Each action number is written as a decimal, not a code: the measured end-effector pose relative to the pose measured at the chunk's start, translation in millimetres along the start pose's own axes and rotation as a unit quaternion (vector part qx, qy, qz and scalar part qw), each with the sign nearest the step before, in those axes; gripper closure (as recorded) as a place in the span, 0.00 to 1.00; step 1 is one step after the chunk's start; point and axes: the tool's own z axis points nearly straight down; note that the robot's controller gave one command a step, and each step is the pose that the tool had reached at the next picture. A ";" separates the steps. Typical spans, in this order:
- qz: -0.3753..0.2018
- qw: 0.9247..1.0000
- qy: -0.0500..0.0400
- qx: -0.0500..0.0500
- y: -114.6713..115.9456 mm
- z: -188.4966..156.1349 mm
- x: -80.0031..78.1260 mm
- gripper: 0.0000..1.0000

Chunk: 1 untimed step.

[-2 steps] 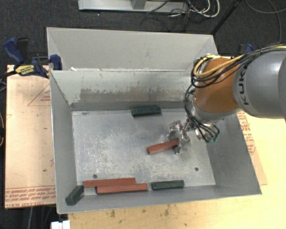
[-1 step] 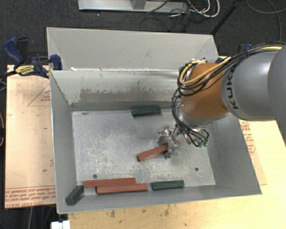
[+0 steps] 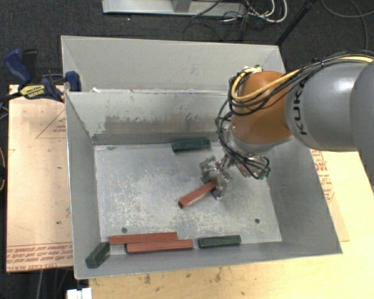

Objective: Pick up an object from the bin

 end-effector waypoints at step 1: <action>-0.031 1.000 0.000 0.003 -44.1 0.0 -7.0 1.00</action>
Offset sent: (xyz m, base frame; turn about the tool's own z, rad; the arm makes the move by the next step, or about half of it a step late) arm 0.0496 0.0088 0.1715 -0.2834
